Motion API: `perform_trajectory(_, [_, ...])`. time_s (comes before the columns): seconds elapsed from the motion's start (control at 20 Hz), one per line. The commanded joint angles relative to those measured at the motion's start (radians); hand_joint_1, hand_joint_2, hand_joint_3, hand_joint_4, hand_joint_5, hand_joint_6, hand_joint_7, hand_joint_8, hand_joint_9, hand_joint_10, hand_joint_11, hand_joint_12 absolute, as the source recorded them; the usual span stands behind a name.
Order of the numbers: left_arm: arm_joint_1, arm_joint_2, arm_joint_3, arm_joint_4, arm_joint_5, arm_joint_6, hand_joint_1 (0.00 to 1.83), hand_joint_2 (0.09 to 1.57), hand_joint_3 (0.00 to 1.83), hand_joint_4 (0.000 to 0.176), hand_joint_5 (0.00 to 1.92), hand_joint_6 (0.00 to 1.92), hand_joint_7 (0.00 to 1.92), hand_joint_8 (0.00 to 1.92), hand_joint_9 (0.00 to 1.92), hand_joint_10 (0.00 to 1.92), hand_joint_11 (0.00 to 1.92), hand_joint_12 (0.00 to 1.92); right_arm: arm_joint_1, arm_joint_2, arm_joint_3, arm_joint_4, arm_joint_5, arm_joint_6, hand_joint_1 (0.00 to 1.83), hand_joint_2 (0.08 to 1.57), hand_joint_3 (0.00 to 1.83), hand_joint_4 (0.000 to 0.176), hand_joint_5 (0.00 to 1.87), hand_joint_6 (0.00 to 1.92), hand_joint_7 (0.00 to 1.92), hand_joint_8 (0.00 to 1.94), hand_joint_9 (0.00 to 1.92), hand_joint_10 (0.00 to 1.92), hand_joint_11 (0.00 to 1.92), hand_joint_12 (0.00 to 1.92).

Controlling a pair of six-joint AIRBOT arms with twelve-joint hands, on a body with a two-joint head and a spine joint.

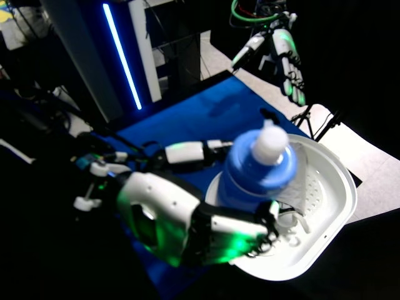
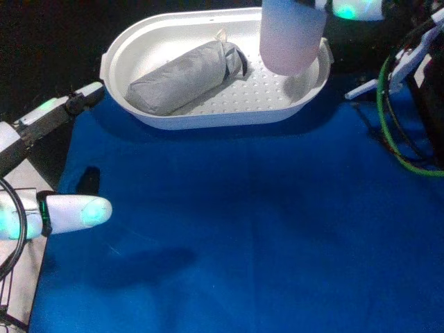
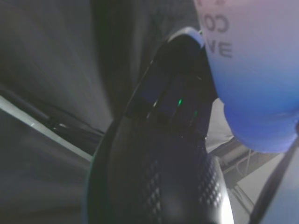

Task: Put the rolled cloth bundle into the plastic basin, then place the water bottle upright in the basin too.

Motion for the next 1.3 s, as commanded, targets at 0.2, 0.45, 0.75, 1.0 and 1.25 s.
perform_trajectory(0.2, [-0.007,-0.019,0.024,-0.003,-0.137,-0.025,0.56,0.84,0.00,0.108,0.05,0.00,0.01,0.00,0.00,0.00,0.04,0.02,-0.035,-0.054,0.069,0.036,0.148,0.083,1.34,1.18,0.00,0.000,0.56,1.68,0.82,1.65,0.93,1.74,0.91,1.75])
perform_trajectory(0.45, [-0.007,-0.024,0.025,-0.002,-0.145,-0.029,0.58,0.86,0.01,0.103,0.05,0.00,0.01,0.00,0.00,0.00,0.04,0.03,-0.059,-0.068,0.086,0.038,0.148,0.084,1.40,1.19,0.00,0.008,0.56,1.64,0.76,1.65,0.96,1.77,0.95,1.83])
perform_trajectory(0.75, [-0.015,-0.042,0.037,0.012,-0.156,-0.043,0.60,0.86,0.00,0.109,0.06,0.00,0.01,0.00,0.00,0.00,0.00,0.04,-0.070,-0.088,0.119,0.040,0.155,0.084,1.40,1.16,0.00,0.000,0.59,1.68,0.79,1.75,0.98,1.90,1.02,1.92])
perform_trajectory(1.0, [-0.020,-0.046,0.039,0.015,-0.158,-0.045,0.57,0.85,0.00,0.128,0.04,0.00,0.00,0.00,0.00,0.00,0.03,0.06,-0.078,-0.102,0.146,0.079,0.152,0.085,1.37,1.16,0.00,0.000,0.53,1.80,0.76,1.90,0.99,1.92,1.04,1.92])
perform_trajectory(1.25, [-0.022,-0.055,0.041,0.015,-0.161,-0.050,0.57,0.85,0.00,0.123,0.04,0.00,0.00,0.00,0.00,0.00,0.01,0.07,-0.097,-0.133,0.175,0.114,0.119,0.107,1.43,1.16,0.00,0.000,0.60,1.73,0.78,1.86,1.01,1.92,1.04,1.92])
